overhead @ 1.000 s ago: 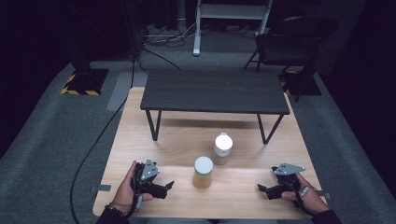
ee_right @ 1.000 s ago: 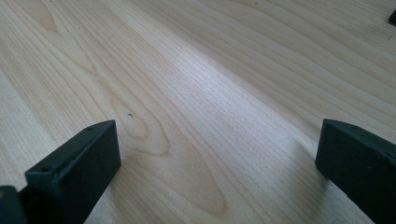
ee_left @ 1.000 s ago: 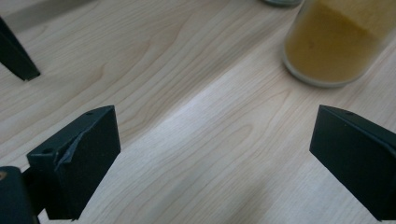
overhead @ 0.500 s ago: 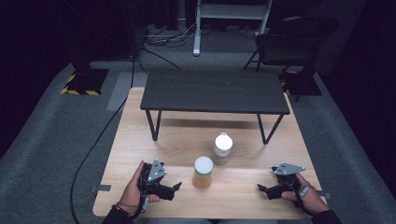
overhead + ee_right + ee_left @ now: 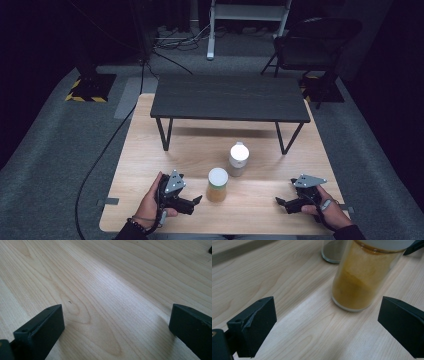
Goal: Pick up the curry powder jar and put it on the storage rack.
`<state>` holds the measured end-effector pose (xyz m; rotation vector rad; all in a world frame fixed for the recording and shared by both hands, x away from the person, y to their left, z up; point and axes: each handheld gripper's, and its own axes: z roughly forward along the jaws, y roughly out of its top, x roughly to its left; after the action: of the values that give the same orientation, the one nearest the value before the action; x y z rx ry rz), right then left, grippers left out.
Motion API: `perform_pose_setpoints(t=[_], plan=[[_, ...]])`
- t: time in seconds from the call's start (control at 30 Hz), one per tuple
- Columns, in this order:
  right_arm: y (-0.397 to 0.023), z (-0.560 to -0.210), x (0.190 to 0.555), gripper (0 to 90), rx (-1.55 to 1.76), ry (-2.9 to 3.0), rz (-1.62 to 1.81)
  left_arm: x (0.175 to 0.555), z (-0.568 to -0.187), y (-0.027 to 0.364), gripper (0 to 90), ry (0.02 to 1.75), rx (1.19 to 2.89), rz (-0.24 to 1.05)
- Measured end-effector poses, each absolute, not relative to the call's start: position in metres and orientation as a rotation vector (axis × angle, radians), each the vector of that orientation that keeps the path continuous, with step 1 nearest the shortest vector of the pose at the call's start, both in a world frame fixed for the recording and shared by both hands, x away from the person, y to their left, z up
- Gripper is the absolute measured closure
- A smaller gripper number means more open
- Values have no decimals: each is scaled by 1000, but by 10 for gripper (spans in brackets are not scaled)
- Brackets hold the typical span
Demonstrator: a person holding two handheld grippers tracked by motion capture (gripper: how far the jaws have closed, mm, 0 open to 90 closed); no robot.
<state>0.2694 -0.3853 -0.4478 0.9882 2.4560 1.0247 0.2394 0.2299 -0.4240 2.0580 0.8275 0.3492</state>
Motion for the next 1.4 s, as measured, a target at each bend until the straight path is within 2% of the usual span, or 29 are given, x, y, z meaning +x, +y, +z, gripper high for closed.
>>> perform_pose_setpoints(t=[1.4], plan=[[-385, -448, 270, 0, 984, 2458, 1026, 259, -424, 183, 21, 746, 2011, 230]])
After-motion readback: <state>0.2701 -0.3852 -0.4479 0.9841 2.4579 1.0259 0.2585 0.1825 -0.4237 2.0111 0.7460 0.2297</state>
